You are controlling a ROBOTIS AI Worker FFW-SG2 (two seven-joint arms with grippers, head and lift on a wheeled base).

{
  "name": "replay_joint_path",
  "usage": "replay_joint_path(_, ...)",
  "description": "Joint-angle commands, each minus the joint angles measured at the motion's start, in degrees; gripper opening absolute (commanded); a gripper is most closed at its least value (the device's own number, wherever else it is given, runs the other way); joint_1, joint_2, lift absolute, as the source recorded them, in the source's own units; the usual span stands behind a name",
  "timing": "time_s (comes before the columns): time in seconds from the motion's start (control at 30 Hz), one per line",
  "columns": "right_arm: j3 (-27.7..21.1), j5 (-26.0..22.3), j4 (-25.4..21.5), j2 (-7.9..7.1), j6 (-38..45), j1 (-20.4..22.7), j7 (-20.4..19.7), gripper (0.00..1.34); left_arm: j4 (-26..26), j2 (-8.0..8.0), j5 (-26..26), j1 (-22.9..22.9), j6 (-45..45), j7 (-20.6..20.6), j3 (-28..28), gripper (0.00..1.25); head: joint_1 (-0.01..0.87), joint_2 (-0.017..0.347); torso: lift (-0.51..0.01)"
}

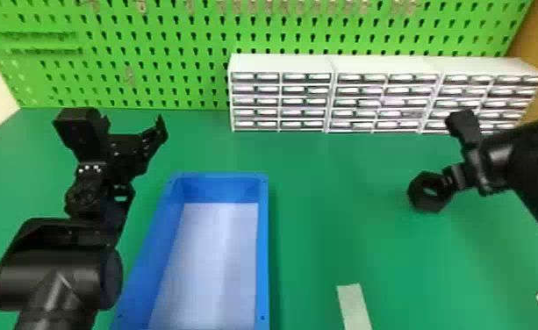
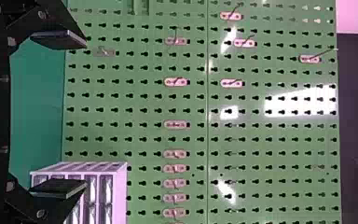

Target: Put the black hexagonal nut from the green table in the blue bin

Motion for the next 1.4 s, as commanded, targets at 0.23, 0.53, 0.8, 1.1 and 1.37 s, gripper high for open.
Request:
replay_joint_path(0.23, -1.8, -0.1, -16.5, -0.69, 5.5, 1.5, 1.0, 0.22, 1.4, 0.0, -1.4, 1.2, -1.1, -0.1, 1.0, 1.03, 0.686, 0.051, -0.096)
replay_joint_path(0.53, -2.8, -1.7, -27.0, 0.19, 6.8, 1.8, 1.3, 0.22, 3.2, 0.0, -1.5, 2.1, -3.2, -0.4, 1.7, 1.03, 0.686, 0.051, -0.096)
replay_joint_path(0.8, -1.9, -2.8, -32.7, 2.3, 7.4, 1.9, 1.4, 0.22, 4.2, 0.0, -1.3, 3.9, -5.8, -0.5, 2.4, 1.03, 0.686, 0.051, -0.096)
replay_joint_path(1.1, -0.2, -5.7, -40.7, 5.37, 8.9, 3.3, 1.3, 0.22, 4.8, 0.0, -1.1, 5.1, -7.1, -0.5, 2.6, 1.03, 0.686, 0.051, -0.096)
replay_joint_path(1.37, 6.1, -10.4, -46.7, 6.78, 10.0, 4.4, 1.4, 0.22, 5.1, 0.0, -1.1, 5.7, -8.0, -0.5, 3.0, 1.03, 0.686, 0.051, -0.096)
